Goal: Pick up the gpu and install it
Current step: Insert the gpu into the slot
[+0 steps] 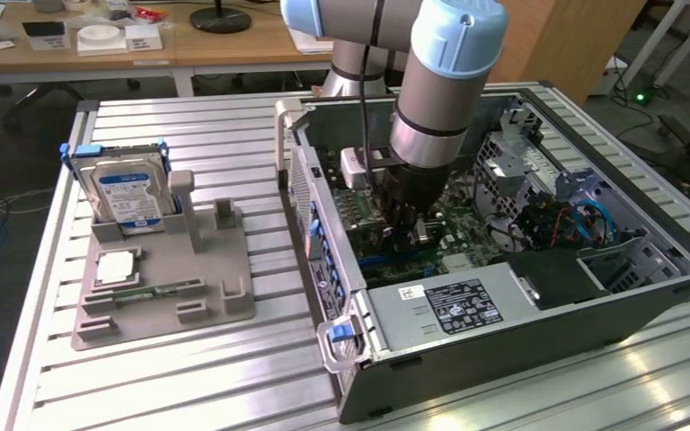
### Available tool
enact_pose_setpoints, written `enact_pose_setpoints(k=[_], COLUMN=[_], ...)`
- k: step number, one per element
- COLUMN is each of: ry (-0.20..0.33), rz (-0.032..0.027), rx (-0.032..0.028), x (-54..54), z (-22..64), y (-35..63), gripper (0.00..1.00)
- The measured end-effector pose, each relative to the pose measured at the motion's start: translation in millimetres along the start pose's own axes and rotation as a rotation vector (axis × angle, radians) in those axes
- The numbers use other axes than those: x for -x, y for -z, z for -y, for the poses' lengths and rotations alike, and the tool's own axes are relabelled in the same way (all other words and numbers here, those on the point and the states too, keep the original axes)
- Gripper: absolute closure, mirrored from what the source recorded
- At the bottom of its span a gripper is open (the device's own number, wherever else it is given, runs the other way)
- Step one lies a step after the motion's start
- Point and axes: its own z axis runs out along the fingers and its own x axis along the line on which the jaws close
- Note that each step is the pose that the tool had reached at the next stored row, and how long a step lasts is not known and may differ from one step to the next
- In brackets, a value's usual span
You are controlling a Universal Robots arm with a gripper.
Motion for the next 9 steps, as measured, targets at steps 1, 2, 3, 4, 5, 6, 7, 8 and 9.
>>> enact_pose_setpoints(k=[1, 2, 3, 4, 5, 6, 7, 8, 9], ry=[0.000, 0.000, 0.000, 0.000, 0.000, 0.000, 0.000, 0.000, 0.000], rz=[-0.0001, 0.0001, 0.0000, -0.0001, 0.0000, 0.0001, 0.0001, 0.0000, 0.0000], rx=[0.0000, -0.0001, 0.0000, 0.0000, 0.0000, -0.0001, 0.0000, 0.0000, 0.0000], x=[0.0, 0.1, 0.0, 0.0, 0.0, 0.0, 0.0, 0.0, 0.0], z=[0.0, 0.0, 0.0, 0.0, 0.0, 0.0, 0.0, 0.0, 0.0], y=[-0.1, -0.5, -0.7, -0.9, -1.1, -1.4, -1.7, -1.9, -2.2], gripper=[0.72, 0.72, 0.72, 0.72, 0.72, 0.72, 0.72, 0.72, 0.72])
